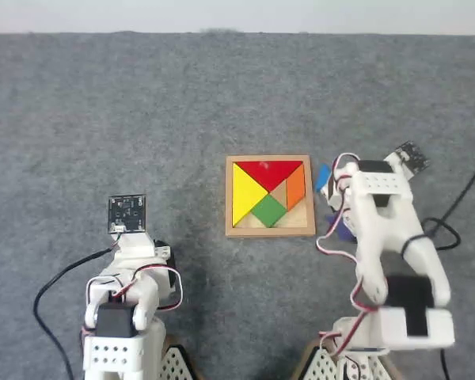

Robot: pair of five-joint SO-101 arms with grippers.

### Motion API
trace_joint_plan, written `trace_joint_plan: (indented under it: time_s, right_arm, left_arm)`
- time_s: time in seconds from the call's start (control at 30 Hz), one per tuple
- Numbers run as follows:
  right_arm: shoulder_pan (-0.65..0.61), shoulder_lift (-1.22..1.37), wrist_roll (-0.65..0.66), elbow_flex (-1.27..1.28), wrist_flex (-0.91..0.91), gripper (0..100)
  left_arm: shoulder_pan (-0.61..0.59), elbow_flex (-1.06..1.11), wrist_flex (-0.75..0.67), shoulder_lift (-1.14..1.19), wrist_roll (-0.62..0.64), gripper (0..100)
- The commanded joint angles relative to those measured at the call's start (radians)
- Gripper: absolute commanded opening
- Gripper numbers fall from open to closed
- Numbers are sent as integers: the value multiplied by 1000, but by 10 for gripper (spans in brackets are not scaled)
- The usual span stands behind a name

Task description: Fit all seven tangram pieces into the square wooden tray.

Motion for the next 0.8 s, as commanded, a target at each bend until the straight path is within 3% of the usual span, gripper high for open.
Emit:
trace_joint_plan:
  time_s: [0.0, 0.23, 0.37, 0.5, 0.77]
  right_arm:
    - [1, 68, -29, -94, -12, 235]
    - [22, 157, -31, -133, -12, 229]
    - [82, 162, -3, -140, -12, 136]
    - [120, 171, 232, -193, -12, 73]
    - [93, 173, 878, -293, -12, 39]
  left_arm:
    - [-6, -13, 5, -20, -15, 14]
    - [-6, -13, 5, -20, -15, 14]
    - [-6, -13, 5, -20, -15, 14]
    - [-6, -13, 5, -20, -15, 14]
    - [-6, -13, 5, -20, -15, 14]
